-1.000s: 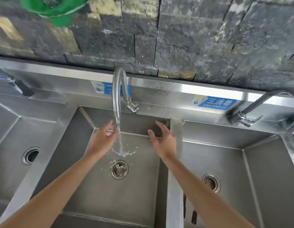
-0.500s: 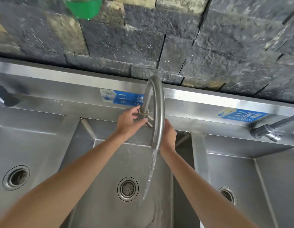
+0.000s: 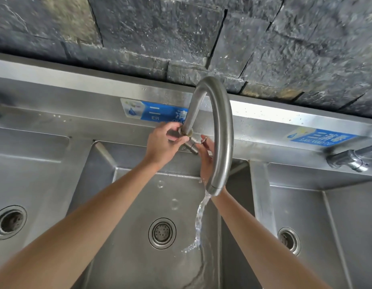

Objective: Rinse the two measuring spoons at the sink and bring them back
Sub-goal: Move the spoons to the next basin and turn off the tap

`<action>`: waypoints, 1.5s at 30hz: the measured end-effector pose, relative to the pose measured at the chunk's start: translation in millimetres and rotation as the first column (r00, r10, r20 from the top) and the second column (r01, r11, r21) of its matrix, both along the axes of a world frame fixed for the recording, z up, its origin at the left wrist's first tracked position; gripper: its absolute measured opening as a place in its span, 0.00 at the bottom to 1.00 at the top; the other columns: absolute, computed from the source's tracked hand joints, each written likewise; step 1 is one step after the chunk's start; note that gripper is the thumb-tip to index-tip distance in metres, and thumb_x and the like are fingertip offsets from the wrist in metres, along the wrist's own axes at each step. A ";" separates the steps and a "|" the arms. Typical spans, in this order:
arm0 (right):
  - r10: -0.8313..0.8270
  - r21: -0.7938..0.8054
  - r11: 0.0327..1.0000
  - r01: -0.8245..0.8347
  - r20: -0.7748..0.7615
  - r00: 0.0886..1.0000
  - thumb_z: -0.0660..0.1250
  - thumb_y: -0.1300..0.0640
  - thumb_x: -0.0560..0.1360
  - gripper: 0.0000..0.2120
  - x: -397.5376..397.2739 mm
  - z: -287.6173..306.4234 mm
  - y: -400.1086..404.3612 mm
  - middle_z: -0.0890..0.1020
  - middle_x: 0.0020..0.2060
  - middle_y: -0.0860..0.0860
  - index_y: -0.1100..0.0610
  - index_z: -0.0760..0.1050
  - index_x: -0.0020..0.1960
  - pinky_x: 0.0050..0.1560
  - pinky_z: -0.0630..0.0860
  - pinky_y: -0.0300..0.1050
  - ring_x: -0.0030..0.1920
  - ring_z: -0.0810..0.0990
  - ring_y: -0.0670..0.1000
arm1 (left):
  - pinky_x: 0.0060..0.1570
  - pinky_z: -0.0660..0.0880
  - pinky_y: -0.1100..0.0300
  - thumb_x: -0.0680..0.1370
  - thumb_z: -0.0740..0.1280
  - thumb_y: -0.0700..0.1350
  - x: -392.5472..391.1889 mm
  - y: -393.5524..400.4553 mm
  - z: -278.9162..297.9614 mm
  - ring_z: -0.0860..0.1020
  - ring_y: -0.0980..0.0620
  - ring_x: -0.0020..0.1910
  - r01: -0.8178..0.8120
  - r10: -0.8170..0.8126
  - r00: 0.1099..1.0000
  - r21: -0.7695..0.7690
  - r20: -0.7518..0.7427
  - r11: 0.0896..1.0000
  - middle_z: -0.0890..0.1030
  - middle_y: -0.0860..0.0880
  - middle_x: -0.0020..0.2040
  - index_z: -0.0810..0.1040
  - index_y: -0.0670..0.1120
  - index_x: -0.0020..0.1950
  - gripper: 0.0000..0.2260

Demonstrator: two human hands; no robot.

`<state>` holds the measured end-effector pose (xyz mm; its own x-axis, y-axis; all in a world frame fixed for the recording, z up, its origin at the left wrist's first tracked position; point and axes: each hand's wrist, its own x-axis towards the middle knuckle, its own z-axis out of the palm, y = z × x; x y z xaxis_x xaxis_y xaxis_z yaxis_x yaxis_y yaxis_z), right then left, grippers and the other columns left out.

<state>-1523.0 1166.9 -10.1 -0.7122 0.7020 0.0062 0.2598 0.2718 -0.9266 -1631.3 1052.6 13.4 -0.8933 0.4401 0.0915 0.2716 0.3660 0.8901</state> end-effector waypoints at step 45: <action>-0.136 0.064 0.991 0.122 0.307 0.942 0.64 0.55 0.82 0.18 336.9 44.2 188.7 0.81 0.67 0.46 0.50 0.74 0.72 0.53 0.76 0.42 0.60 0.84 0.51 | 0.66 0.73 0.57 0.79 0.65 0.52 350.4 188.1 36.4 0.76 0.53 0.66 0.425 -0.387 0.903 -0.249 0.190 0.870 0.71 0.54 0.75 0.64 0.55 0.78 0.27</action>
<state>-1186.1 1355.6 34.1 -0.5873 0.7917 -0.1682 0.5679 0.2550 -0.7826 -1280.9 1240.7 49.8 -0.6255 0.7563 -0.1920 0.3392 0.4852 0.8059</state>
